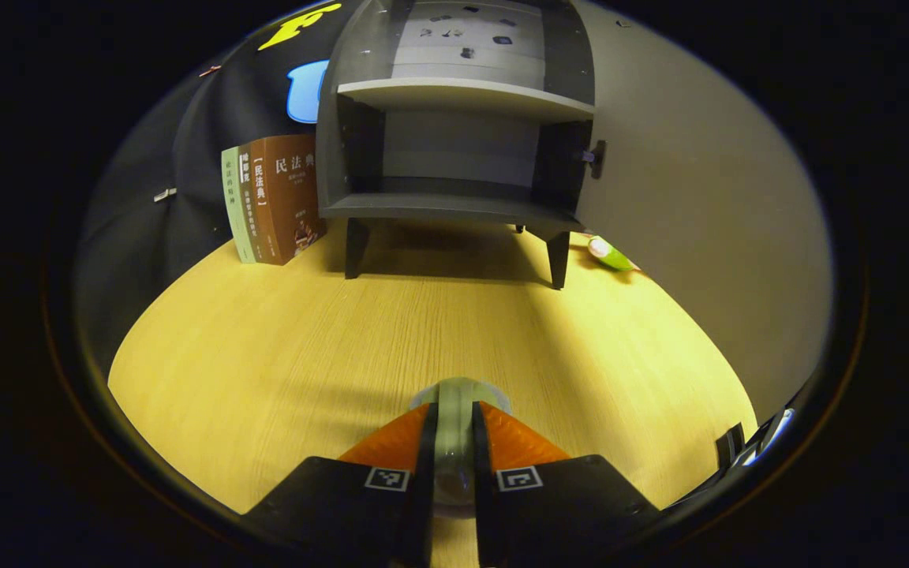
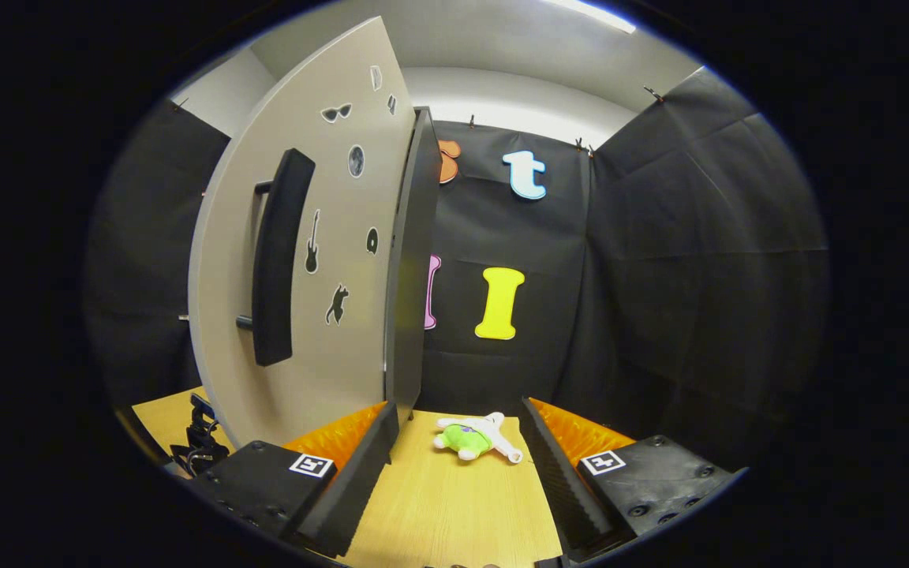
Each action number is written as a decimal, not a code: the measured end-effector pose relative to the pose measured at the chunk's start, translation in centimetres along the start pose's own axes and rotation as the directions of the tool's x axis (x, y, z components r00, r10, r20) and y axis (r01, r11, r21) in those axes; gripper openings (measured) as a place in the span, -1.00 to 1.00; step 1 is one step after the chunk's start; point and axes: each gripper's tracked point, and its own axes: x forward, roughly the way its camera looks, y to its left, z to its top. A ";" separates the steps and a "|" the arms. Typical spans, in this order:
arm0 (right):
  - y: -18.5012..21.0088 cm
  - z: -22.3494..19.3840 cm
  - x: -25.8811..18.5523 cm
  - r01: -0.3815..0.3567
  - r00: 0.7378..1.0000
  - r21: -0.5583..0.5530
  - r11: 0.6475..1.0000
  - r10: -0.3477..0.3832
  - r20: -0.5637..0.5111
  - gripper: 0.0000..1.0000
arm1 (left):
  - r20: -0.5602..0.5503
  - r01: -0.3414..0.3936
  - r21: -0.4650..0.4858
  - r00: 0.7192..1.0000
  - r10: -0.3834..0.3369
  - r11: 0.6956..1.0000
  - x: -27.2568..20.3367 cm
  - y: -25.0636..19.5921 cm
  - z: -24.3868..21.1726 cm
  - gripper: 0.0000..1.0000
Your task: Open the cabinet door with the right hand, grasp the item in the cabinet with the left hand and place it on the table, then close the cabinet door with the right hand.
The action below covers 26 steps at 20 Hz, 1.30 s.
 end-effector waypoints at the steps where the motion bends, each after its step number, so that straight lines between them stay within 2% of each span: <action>1: 0.1 -0.2 0.2 -0.010 1.000 0.004 1.000 0.010 -0.006 0.95 | -0.011 0.001 0.006 1.000 -0.001 1.000 0.1 0.1 -0.2 -0.43; 4: 0.3 -0.5 0.5 -0.036 0.999 0.005 0.999 0.036 -0.012 0.96 | -0.015 -0.011 0.019 1.000 0.012 1.000 0.1 0.3 -0.6 -0.34; 5: 0.3 -0.5 0.6 -0.044 0.999 0.006 0.999 0.044 -0.014 0.95 | -0.015 -0.015 0.017 1.000 0.015 1.000 0.0 0.4 -0.5 -0.13; 6: 0.3 -0.5 0.6 -0.054 0.998 0.010 0.999 0.054 -0.014 0.95 | -0.008 -0.014 0.014 1.000 0.014 1.000 -0.2 0.4 -0.2 -0.22; 7: 0.5 -0.4 0.6 -0.064 0.998 0.017 0.998 0.064 -0.013 0.95 | 0.002 -0.011 0.012 1.000 0.011 1.000 -0.5 0.2 0.2 -0.14; 8: 0.6 -0.3 0.5 -0.076 0.997 0.025 0.997 0.077 -0.013 0.96 | 0.015 -0.008 0.017 1.000 0.008 1.000 -1.1 0.0 0.8 0.02; 11: 1.9 0.6 0.0 -0.136 0.991 0.033 0.990 0.136 -0.005 0.95 | 0.072 -0.022 0.056 0.997 0.018 0.998 -3.5 -0.2 4.0 0.10; 14: 3.4 2.1 -1.4 -0.206 0.979 0.039 0.978 0.205 0.020 0.95 | 0.171 -0.006 0.068 0.985 -0.006 0.998 -7.4 -0.6 9.7 0.11; 17: 4.3 3.4 -2.8 -0.263 0.965 0.053 0.963 0.262 0.031 0.95 | 0.276 -0.011 0.123 0.961 -0.023 0.992 -12.4 -0.8 16.2 0.16; 20: 5.8 4.9 -4.2 -0.326 0.945 0.077 0.942 0.323 0.057 0.95 | 0.398 -0.007 0.154 0.916 -0.056 0.988 -18.4 -1.4 22.4 0.27; 23: 7.2 6.1 -4.9 -0.374 0.926 0.068 0.925 0.369 0.083 0.94 | 0.494 -0.053 0.190 0.868 -0.048 0.980 -23.4 -1.0 26.3 0.41; 26: 8.1 7.5 -5.0 -0.406 0.910 0.046 0.913 0.399 0.112 0.94 | 0.551 -0.095 0.237 0.833 -0.053 0.967 -27.7 -1.2 28.1 0.49</action>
